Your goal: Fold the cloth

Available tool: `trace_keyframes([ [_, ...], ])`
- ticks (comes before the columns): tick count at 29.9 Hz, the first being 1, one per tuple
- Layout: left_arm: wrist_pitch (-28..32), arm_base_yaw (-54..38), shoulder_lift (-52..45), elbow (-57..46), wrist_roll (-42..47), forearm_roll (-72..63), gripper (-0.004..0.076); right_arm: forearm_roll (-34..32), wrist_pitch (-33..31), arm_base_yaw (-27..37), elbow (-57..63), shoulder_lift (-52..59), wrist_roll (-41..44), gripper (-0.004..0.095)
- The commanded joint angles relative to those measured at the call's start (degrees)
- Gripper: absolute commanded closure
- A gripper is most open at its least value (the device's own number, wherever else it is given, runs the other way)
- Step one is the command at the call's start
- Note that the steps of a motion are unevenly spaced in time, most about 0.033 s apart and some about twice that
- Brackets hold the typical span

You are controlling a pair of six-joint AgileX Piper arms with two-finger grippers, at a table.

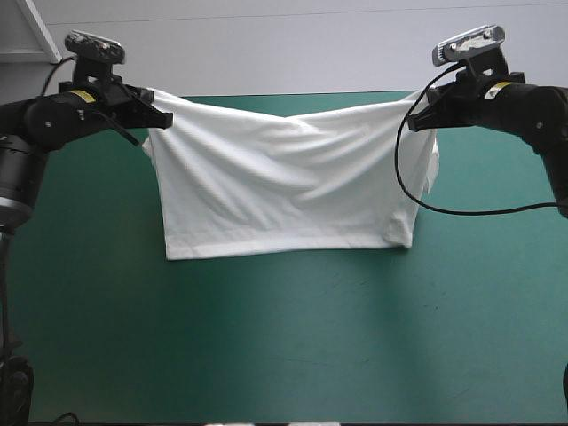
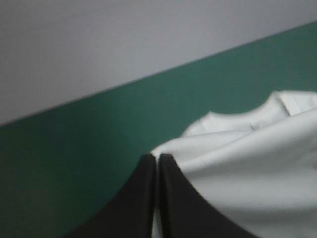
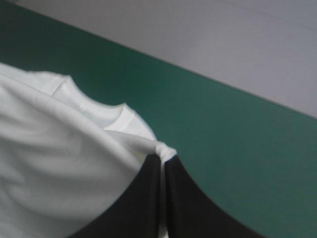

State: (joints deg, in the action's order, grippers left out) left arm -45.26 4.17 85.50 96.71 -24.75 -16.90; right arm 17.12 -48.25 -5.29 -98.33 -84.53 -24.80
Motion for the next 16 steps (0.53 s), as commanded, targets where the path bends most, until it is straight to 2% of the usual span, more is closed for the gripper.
trace_keyframes([
  [1, 2.24, -0.10, -5.42, 8.01, -0.07, 0.45, 0.0705, 0.64, 2.01, 0.13, -7.46, 4.59, -0.99, 0.0908],
  [6, -0.63, -0.10, -7.08, 14.92, -0.30, 2.15, 0.0705, 0.62, 2.01, 0.13, -14.65, 7.62, -1.56, 0.0908],
  [16, 1.38, -0.10, -5.23, 16.93, -0.06, 3.38, 0.0705, 0.62, 2.01, 0.13, -17.29, 7.13, -2.31, 0.0908],
])
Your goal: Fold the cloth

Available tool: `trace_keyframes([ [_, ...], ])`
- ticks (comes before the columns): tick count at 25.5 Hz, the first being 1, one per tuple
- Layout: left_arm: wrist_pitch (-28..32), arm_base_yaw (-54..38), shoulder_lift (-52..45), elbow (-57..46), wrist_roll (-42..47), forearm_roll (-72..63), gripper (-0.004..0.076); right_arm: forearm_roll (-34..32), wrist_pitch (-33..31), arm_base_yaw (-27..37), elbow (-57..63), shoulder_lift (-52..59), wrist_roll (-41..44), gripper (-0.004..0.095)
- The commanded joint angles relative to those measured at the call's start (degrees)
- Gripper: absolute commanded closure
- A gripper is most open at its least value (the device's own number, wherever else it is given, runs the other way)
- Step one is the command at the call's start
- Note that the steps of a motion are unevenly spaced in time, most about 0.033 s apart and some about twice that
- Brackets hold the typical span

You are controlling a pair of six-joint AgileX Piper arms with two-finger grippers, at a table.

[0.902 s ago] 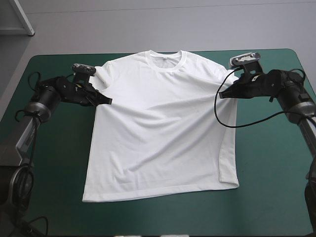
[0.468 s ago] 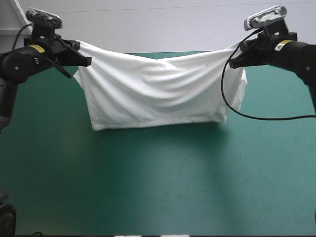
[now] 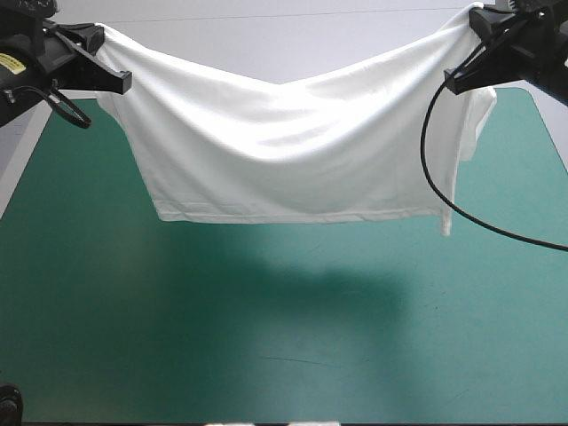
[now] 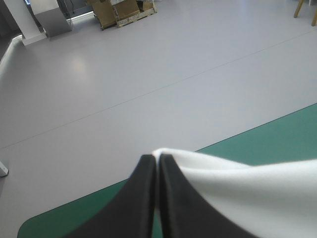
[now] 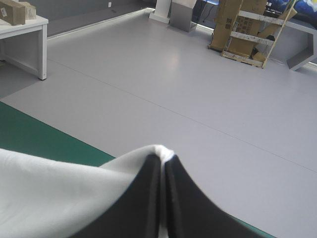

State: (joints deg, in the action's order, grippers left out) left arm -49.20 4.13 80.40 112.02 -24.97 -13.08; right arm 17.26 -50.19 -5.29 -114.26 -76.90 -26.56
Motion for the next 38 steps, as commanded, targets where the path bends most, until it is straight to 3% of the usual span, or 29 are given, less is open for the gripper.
trace_keyframes([
  [1, 5.75, -0.06, 0.53, 1.62, 0.40, -0.45, 0.0705, 0.48, 3.96, 0.13, -1.36, -1.49, -0.54, 0.0908],
  [4, 8.60, -0.06, 3.58, 1.62, 0.59, -0.45, 0.0705, 0.48, 5.50, 0.13, -1.36, -5.35, -0.54, 0.0908],
  [9, 19.87, -0.06, 10.40, 1.74, 0.59, -1.20, 0.0705, 0.48, 16.90, 0.53, -1.84, -14.06, -0.54, 0.0908],
  [12, 23.15, -0.06, 13.91, 4.65, -0.41, -2.44, 0.0705, 2.29, 19.77, 0.96, -6.54, -19.32, -0.19, 0.0908],
  [16, 20.73, -0.17, 18.85, 14.94, -1.35, -2.31, 0.0705, 2.33, 15.67, 0.96, -16.00, -25.60, -0.19, 0.0908],
  [19, 15.72, -0.15, 22.84, 22.31, -1.21, -2.19, 0.0705, 2.16, 11.33, 0.96, -21.03, -28.95, 0.95, 0.0908],
  [23, 8.54, -0.15, 25.70, 23.36, -0.92, -2.57, 0.0705, 0.99, 6.65, 0.96, -19.75, -30.49, 0.80, 0.0908],
  [25, 4.90, -0.15, 26.79, 18.51, -1.05, -3.36, 0.0705, -0.60, 3.99, 1.48, -15.35, -30.87, 0.67, 0.0908],
  [28, 8.58, -0.15, 24.66, 3.56, -2.10, -4.73, 0.0705, 3.01, 1.26, 2.96, -4.37, -29.23, -2.08, 0.0908],
  [32, 11.87, -0.15, 19.05, -11.45, -3.76, -5.00, 0.0705, 11.50, 3.32, 4.83, 10.94, -22.73, -8.18, 0.0907],
  [38, 13.35, -0.19, 8.81, -30.56, -4.78, -4.96, 0.0705, 14.19, 5.61, 5.47, 33.97, -11.89, -11.38, 0.0907],
])
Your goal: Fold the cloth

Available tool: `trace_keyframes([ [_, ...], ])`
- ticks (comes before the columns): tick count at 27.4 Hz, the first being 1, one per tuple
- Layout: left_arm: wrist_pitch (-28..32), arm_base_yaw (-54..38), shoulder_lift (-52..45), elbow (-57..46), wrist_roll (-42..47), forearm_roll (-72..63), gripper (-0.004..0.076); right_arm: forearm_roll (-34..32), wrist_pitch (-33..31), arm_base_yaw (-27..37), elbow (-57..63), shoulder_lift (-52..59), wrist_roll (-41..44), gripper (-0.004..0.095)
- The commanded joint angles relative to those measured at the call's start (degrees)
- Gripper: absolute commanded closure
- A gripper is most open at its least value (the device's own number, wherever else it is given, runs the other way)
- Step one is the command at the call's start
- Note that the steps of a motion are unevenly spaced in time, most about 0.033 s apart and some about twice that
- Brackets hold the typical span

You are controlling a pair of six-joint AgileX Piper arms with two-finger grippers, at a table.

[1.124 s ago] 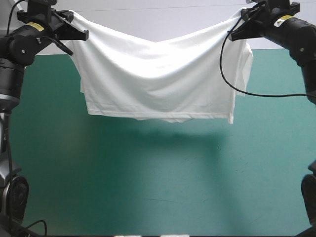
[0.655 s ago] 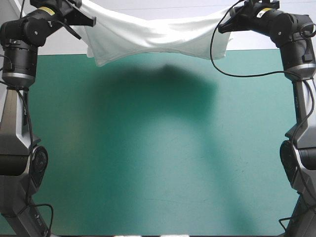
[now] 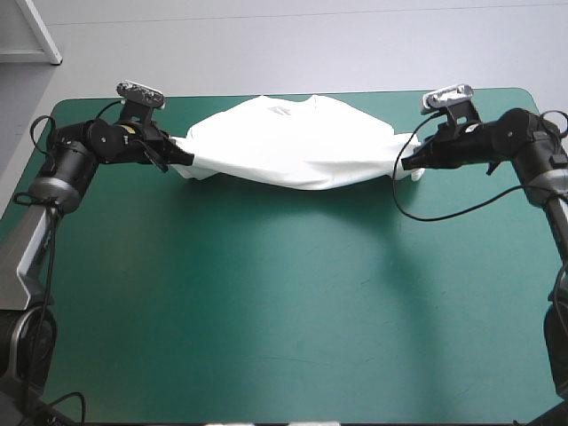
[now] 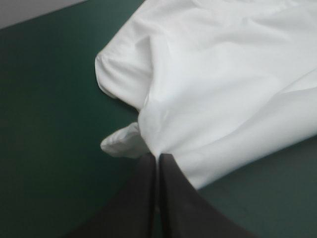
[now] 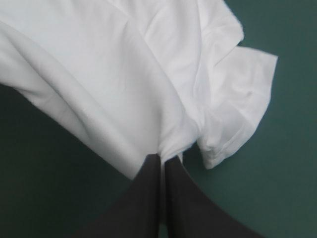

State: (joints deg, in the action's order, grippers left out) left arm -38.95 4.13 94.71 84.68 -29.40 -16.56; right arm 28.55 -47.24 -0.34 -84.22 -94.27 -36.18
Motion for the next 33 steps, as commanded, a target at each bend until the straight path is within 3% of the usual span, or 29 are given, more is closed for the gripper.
trace_keyframes([
  [1, 3.24, -0.28, -6.87, -6.07, -0.35, -1.48, 0.0705, 3.98, 3.21, 0.51, 6.78, 7.13, -1.78, 0.0907],
  [5, 4.72, -0.28, -13.22, -17.05, -0.35, -1.49, 0.0705, 4.03, 3.68, 0.51, 17.61, 13.25, -0.53, 0.0907],
  [9, 1.64, -0.28, -16.92, -22.73, -0.35, -0.27, 0.0705, 1.73, 2.53, 0.51, 24.63, 17.01, 1.88, 0.0907],
  [17, -2.52, -0.28, -26.26, -31.78, 5.52, 11.27, 0.0705, -14.78, -1.56, 0.51, 33.99, 26.26, 13.66, 0.0908],
  [26, -11.10, -0.28, -27.66, -32.60, 3.42, 6.36, 0.0705, -10.15, -4.11, 0.42, 37.09, 28.42, 13.26, 0.0908],
  [33, -12.36, -0.28, -29.15, -38.01, 3.28, 5.58, 0.0705, -9.21, -3.64, 0.34, 44.29, 28.56, 13.26, 0.0908],
])
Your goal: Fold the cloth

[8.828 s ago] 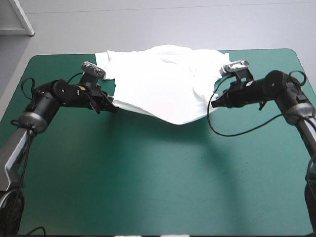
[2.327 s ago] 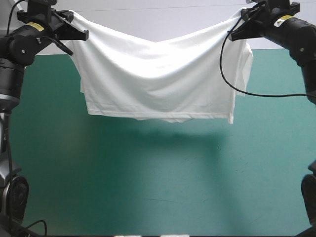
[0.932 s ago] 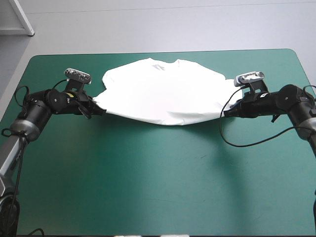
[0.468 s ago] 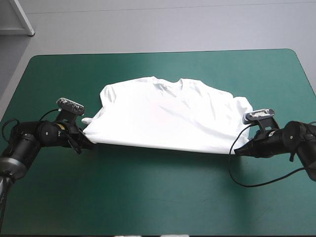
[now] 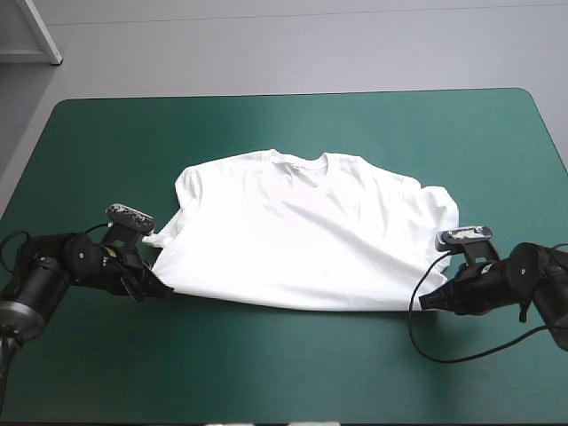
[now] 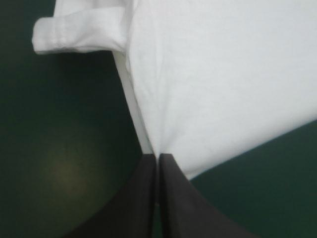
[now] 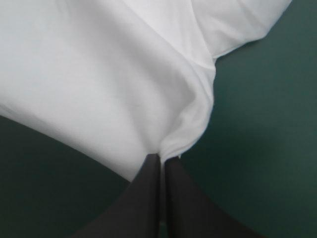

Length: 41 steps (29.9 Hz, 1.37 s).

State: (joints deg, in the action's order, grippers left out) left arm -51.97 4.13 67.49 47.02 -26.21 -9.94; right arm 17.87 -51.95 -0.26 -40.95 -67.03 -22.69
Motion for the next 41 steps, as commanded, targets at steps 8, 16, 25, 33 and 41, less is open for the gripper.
trace_keyframes([
  [8, -1.37, -0.28, -2.02, -1.18, -0.62, -2.40, 0.0624, 2.32, 3.24, 0.32, 2.73, 1.32, -2.35, 0.0677],
  [16, -4.63, -0.28, -2.85, -1.18, -0.72, -4.87, 0.0208, 5.64, 5.75, 0.32, 0.11, 1.87, -2.29, 0.0351],
  [25, -0.54, -0.28, -7.23, 6.23, 0.55, -4.73, 0.0248, -12.06, -1.66, 0.32, -15.64, 9.05, 7.27, 0.0363],
  [33, -1.09, -0.28, -8.02, 18.05, 2.21, -6.15, 0.0248, -16.55, -2.73, 0.32, -26.89, 16.37, 13.47, 0.0423],
  [41, -5.14, -0.28, -13.04, 16.50, 5.67, -8.75, 0.0304, -11.57, -8.98, 0.32, -25.71, 22.18, 13.11, 0.0440],
])
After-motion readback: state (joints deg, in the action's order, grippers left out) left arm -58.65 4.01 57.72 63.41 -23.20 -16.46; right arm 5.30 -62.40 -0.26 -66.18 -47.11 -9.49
